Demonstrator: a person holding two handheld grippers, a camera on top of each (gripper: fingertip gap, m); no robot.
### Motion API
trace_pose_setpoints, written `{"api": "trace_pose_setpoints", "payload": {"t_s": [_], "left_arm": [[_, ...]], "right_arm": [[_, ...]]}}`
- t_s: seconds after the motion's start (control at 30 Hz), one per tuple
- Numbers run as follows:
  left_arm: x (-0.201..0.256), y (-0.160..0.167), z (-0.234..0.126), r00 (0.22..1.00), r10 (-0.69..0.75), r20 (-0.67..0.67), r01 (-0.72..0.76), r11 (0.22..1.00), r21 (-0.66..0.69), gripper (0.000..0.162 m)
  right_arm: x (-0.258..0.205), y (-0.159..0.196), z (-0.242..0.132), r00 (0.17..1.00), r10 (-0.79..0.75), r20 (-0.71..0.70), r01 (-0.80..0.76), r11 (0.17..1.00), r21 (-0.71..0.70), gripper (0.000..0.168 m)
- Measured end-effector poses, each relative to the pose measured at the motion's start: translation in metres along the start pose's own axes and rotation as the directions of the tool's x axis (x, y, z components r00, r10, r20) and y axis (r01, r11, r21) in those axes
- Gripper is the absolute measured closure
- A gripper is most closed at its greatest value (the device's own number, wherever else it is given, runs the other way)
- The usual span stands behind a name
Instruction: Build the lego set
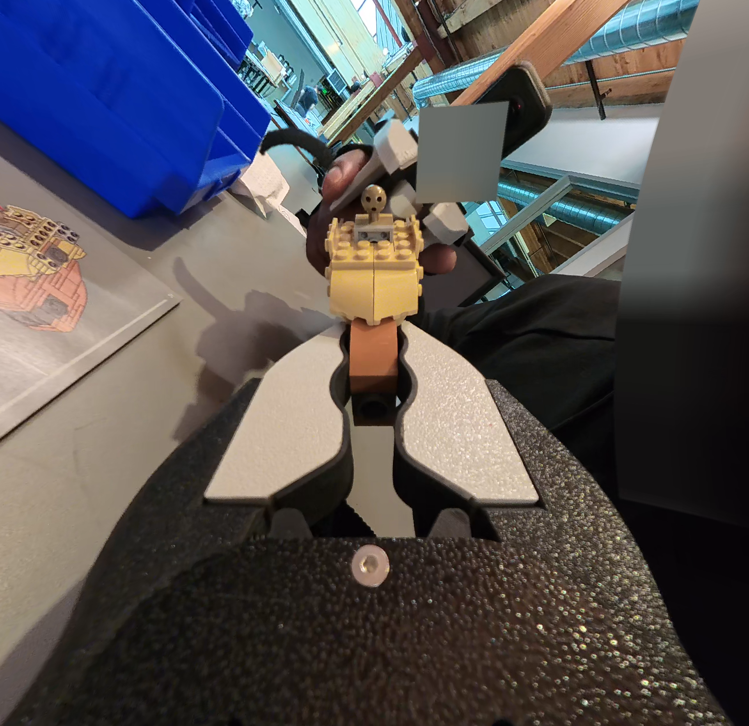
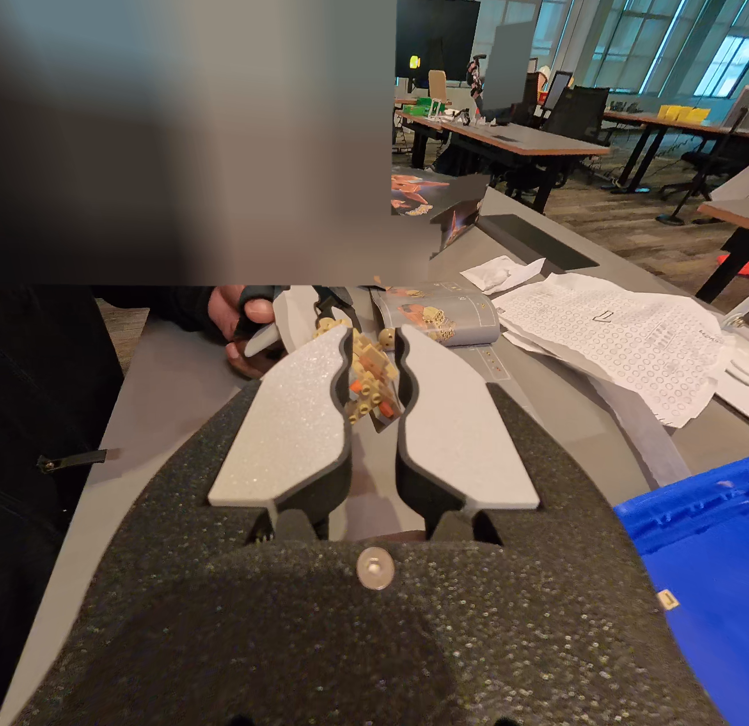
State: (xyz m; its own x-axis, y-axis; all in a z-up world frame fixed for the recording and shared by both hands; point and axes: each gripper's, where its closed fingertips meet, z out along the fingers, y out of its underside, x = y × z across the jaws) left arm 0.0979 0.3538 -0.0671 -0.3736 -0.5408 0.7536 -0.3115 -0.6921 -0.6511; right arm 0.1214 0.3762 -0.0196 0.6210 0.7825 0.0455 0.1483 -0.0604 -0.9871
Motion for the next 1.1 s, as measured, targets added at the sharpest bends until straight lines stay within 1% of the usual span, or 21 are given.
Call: {"api": "trace_pose_setpoints", "payload": {"t_s": [0.1,0.17,0.27,0.37,0.57,0.7,0.9,1.1], "left_arm": [[0.001,0.000,0.000,0.999,0.036,0.005,-0.036,0.999,-0.008,0.144],[0.001,0.000,0.000,0.999,0.050,0.006,-0.050,0.999,-0.015,0.144],[0.002,0.001,-0.001,0.999,0.042,-0.006,-0.042,0.999,-0.018,0.144],[0.001,0.001,-0.001,0.999,0.050,0.001,-0.050,0.998,-0.029,0.144],[-0.005,0.003,-0.001,0.997,0.058,0.041,-0.056,0.997,-0.051,0.144],[-0.008,0.004,0.000,0.995,0.078,0.064,-0.073,0.995,-0.067,0.144],[-0.013,0.007,0.000,0.989,0.103,0.102,-0.094,0.991,-0.093,0.144],[-0.017,0.010,0.001,0.980,0.138,0.141,-0.121,0.985,-0.120,0.144]], "right_arm": [[0.000,-0.005,-0.006,0.997,-0.079,-0.014,0.079,0.997,0.018,0.149],[-0.005,-0.006,-0.010,0.983,-0.183,-0.012,0.183,0.983,0.006,0.148],[-0.014,-0.004,-0.014,0.940,-0.341,-0.005,0.341,0.939,-0.039,0.147],[-0.015,0.001,-0.014,0.912,-0.411,-0.010,0.408,0.908,-0.094,0.146],[-0.011,0.012,-0.013,0.868,-0.494,-0.041,0.480,0.859,-0.179,0.148],[-0.016,0.016,-0.013,0.856,-0.517,-0.024,0.504,0.842,-0.193,0.150],[-0.016,0.019,-0.009,0.841,-0.540,-0.039,0.520,0.825,-0.219,0.144],[-0.012,0.029,-0.003,0.795,-0.604,-0.050,0.571,0.775,-0.271,0.144]]}}
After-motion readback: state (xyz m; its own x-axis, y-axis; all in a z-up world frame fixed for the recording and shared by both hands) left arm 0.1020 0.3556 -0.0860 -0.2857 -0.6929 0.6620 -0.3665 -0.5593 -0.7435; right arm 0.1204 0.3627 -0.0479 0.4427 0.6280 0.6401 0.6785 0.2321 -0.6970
